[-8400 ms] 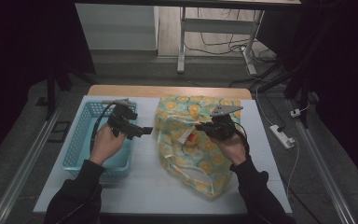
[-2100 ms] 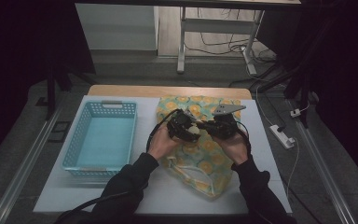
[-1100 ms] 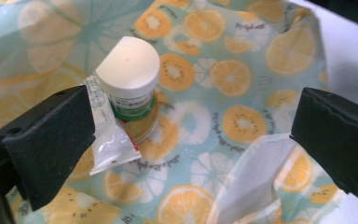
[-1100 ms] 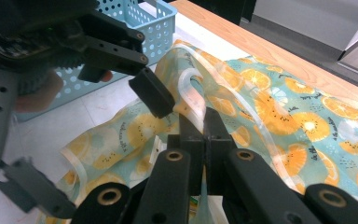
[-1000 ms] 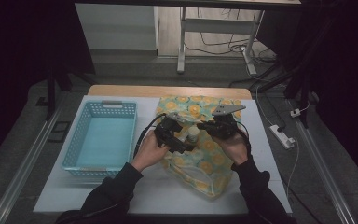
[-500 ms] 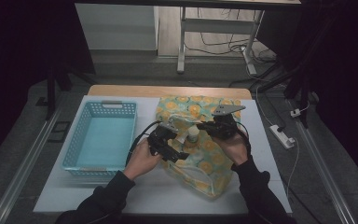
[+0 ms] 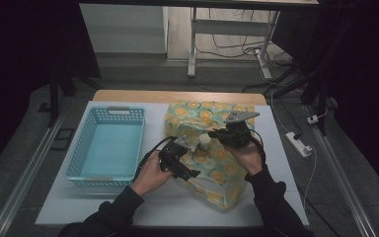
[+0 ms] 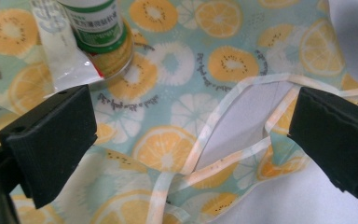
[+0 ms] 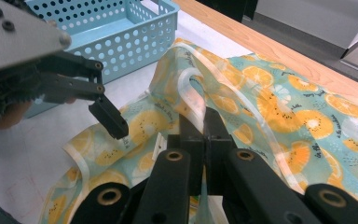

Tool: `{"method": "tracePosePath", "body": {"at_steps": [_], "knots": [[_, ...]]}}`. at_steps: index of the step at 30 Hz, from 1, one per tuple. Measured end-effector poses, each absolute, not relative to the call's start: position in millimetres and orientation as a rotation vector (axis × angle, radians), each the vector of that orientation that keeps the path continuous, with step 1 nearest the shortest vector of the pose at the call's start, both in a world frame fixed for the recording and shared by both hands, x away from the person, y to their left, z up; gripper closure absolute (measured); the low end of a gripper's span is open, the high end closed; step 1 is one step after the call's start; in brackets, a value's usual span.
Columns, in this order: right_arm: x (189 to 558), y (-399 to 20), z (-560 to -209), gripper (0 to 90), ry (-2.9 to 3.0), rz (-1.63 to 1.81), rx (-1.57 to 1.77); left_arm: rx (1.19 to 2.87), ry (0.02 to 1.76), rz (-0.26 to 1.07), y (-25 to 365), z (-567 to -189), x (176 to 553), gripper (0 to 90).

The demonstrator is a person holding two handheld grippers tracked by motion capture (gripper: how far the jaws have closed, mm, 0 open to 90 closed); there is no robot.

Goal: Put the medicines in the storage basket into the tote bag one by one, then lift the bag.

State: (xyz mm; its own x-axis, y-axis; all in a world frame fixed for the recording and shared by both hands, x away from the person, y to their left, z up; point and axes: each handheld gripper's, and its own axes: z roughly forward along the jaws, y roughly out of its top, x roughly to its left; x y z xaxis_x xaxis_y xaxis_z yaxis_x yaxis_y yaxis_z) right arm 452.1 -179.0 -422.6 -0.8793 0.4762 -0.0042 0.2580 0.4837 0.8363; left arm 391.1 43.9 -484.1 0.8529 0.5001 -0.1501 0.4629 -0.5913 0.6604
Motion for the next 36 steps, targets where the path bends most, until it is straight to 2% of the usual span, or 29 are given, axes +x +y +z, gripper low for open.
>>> {"method": "tracePosePath", "body": {"at_steps": [24, 36], "knots": [[451.9, -178.5, -422.8, 89.6, 2.497, 1.344, 0.629, 2.382, 0.686, 0.070, 34.6, -520.0, 396.1, 2.4], [452.0, -178.5, -423.4, 89.5, 2.502, 1.339, 0.625, 2.449, 0.660, 0.149, 26.7, -534.0, 396.1, 0.3]]}}
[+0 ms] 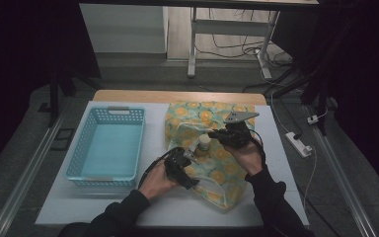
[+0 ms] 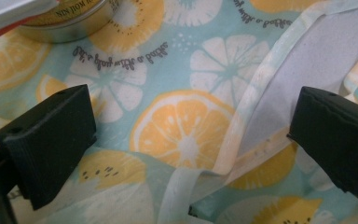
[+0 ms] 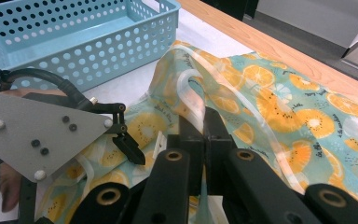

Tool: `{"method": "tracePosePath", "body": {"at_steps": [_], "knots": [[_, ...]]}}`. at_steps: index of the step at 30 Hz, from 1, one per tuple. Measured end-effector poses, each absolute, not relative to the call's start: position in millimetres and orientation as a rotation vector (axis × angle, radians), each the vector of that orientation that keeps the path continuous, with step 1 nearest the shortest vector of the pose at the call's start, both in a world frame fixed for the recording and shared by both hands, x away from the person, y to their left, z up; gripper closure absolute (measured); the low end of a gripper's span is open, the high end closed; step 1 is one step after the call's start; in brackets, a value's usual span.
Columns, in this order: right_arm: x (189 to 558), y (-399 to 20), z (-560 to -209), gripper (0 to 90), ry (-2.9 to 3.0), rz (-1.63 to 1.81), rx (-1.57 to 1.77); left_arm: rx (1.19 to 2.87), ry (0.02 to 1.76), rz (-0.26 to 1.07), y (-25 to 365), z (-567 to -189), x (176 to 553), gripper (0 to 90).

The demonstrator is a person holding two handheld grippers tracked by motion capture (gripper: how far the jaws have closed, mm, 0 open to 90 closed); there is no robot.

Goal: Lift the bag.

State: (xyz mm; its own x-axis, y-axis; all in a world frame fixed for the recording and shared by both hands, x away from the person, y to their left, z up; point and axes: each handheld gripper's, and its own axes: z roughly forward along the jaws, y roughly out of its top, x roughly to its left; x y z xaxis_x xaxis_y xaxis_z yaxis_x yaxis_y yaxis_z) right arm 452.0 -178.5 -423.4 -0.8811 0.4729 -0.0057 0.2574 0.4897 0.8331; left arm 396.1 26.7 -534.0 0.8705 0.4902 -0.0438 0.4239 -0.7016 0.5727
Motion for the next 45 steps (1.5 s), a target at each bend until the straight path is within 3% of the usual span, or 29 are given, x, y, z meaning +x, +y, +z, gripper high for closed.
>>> {"method": "tracePosePath", "body": {"at_steps": [4, 10, 14, 19, 21, 26, 45], "knots": [[451.6, -177.8, -423.4, 89.5, 2.501, 1.341, 0.626, 2.454, 0.656, 0.160, 27.5, -532.7, 396.3, 3.4], [451.0, -177.0, -423.1, 89.5, 2.502, 1.340, 0.622, 2.462, 0.628, 0.143, 27.5, -526.5, 394.9, 25.5], [450.9, -177.0, -422.9, 89.5, 2.502, 1.340, 0.621, 2.457, 0.643, 0.140, 29.1, -523.8, 395.4, 45.6], [450.8, -176.7, -422.8, 89.5, 2.503, 1.340, 0.620, 2.454, 0.685, 0.131, 28.5, -521.8, 396.8, 59.4], [450.9, -176.7, -423.0, 89.5, 2.503, 1.341, 0.621, 2.457, 0.684, 0.120, 27.1, -521.2, 396.4, 70.5], [450.8, -176.4, -423.1, 89.5, 2.504, 1.340, 0.619, 2.460, 0.672, 0.079, 24.7, -521.1, 395.3, 88.8], [452.2, -181.3, -420.5, 89.7, 2.493, 1.350, 0.632, 2.386, 0.790, 0.071, 25.2, -501.0, 392.6, 89.5]]}}
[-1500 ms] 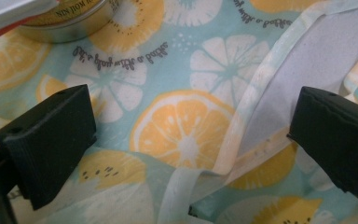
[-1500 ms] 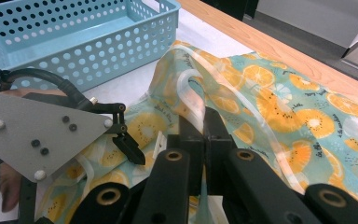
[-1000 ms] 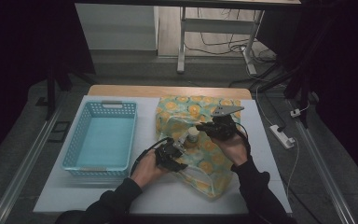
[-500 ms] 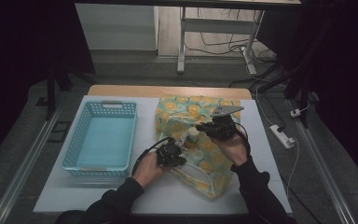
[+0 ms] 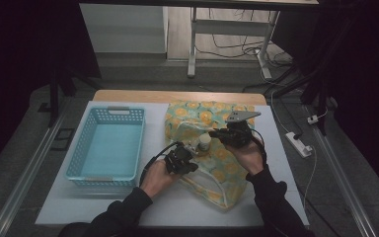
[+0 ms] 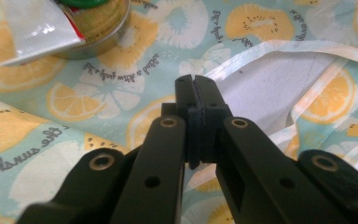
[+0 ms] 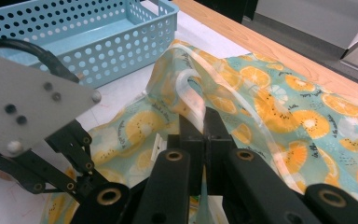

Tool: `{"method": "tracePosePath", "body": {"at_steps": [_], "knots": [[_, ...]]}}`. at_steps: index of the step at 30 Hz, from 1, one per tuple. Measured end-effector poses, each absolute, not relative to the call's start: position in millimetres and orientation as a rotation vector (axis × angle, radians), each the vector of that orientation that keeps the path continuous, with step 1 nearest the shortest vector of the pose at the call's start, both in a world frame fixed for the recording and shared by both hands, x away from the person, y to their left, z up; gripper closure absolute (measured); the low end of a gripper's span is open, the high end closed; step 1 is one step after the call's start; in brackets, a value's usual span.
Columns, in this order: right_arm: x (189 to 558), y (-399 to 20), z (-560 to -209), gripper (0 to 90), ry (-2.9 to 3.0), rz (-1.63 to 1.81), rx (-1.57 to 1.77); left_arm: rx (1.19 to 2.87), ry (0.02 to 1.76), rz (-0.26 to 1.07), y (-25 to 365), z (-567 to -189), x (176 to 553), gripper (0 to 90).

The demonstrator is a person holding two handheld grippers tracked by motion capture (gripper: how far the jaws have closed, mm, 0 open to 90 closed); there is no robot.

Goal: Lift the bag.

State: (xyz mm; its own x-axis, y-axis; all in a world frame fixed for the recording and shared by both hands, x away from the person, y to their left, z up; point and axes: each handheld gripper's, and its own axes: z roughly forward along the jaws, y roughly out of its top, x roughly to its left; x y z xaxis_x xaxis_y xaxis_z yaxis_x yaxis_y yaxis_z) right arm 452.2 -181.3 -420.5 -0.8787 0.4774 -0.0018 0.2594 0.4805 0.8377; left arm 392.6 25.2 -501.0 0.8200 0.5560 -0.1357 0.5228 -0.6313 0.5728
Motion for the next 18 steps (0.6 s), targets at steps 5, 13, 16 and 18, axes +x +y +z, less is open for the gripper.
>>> {"method": "tracePosePath", "body": {"at_steps": [5, 13, 16, 18], "knots": [[451.7, -181.3, -419.8, 89.8, 2.504, 1.351, 0.616, 2.371, 0.807, 0.054, 28.5, -492.6, 394.5, 89.5], [448.5, -180.1, -414.1, 89.8, 2.510, 1.365, 0.596, 2.309, 0.811, 0.016, 35.4, -475.5, 395.1, 89.5], [446.1, -178.7, -410.9, 89.8, 2.517, 1.362, 0.576, 2.307, 0.809, 0.000, 37.3, -470.4, 395.4, 89.5], [444.4, -176.7, -408.4, 89.8, 2.520, 1.357, 0.556, 2.301, 0.813, -0.015, 39.1, -467.7, 396.2, 89.5]]}}
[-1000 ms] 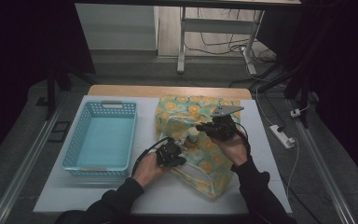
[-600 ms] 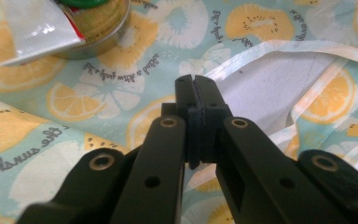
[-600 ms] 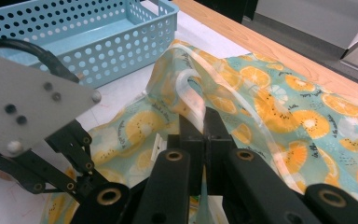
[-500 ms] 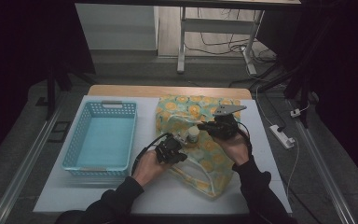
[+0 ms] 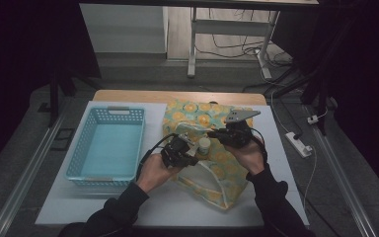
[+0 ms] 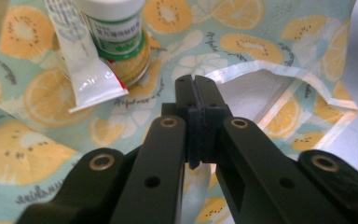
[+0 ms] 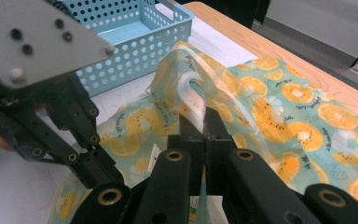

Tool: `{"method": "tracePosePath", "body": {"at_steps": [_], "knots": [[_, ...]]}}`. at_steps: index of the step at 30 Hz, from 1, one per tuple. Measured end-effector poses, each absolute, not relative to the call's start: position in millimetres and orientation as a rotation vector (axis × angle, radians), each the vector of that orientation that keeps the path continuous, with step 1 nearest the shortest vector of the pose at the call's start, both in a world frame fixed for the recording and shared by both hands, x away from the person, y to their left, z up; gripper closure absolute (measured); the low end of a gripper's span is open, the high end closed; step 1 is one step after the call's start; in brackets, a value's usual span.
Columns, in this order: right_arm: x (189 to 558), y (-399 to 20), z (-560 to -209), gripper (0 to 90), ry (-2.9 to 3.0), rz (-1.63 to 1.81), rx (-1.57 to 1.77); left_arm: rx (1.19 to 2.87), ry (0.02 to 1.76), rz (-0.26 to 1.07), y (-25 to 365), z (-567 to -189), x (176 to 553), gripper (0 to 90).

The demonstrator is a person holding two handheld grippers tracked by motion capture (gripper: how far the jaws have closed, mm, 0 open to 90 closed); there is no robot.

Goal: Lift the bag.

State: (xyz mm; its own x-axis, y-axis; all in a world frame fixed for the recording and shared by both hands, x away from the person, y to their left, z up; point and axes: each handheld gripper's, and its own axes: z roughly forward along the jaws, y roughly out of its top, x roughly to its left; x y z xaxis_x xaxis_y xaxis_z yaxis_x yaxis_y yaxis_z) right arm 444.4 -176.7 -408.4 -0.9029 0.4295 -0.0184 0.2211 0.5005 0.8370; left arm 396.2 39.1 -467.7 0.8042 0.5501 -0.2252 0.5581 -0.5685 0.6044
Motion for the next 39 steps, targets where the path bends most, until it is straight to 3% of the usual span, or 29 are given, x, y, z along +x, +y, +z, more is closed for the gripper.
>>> {"method": "tracePosePath", "body": {"at_steps": [39], "knots": [[450.7, -155.2, -365.8, 89.9, 2.594, 1.398, 0.505, 2.077, 0.807, -0.080, 95.9, -369.5, 432.4, 89.6]]}}
